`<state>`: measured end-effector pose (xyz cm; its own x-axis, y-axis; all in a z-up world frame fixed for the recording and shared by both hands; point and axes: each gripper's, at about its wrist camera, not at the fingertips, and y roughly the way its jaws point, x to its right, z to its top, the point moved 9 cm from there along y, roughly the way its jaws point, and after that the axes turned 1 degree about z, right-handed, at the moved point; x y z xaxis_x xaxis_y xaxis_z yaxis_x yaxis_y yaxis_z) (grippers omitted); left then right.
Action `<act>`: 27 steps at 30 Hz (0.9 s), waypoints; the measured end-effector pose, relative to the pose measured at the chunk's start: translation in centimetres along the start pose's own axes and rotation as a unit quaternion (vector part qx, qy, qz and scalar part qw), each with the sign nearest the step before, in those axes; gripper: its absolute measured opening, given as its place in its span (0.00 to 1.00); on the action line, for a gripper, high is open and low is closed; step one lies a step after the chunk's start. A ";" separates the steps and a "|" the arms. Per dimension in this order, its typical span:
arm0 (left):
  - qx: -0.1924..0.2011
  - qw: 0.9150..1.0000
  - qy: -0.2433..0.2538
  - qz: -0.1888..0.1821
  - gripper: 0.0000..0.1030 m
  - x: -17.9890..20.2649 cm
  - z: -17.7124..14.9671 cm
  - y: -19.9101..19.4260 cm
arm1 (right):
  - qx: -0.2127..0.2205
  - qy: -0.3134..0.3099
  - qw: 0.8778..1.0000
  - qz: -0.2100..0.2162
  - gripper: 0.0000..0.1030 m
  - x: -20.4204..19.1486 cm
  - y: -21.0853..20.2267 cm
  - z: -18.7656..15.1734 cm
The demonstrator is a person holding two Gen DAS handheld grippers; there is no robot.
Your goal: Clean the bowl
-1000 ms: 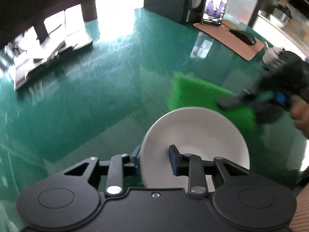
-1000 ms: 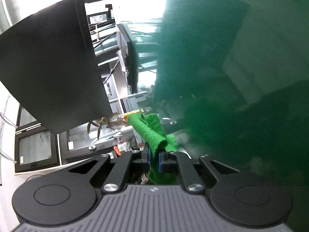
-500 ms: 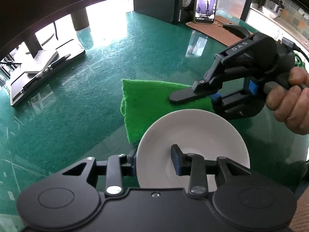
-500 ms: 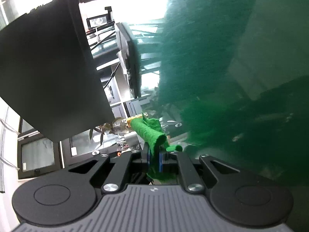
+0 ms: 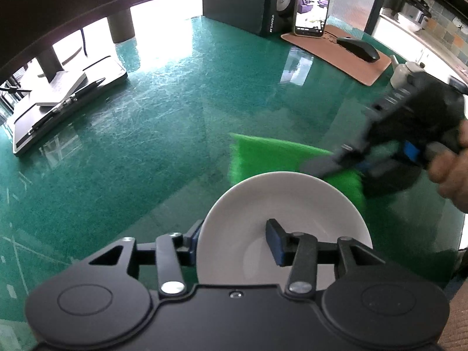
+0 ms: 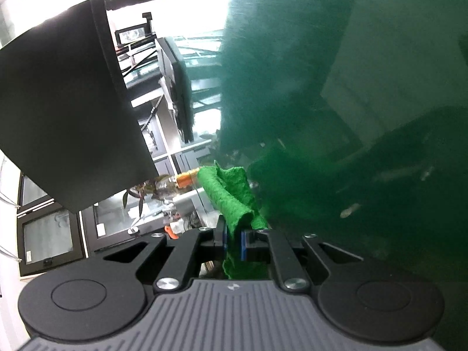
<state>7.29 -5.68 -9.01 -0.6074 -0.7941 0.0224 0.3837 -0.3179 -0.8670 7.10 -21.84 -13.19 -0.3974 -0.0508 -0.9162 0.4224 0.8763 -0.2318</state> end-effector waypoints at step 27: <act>0.004 1.000 0.001 0.003 0.47 0.2 0.1 0.1 | 0.005 -0.006 1.000 -0.008 0.10 -0.2 1.0 0.0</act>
<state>7.31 -5.89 -9.06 -0.6067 -0.7947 0.0167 0.3930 -0.3181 -0.8628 7.60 -20.98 -13.23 -0.3944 -0.0716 -0.9162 0.4234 0.8707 -0.2502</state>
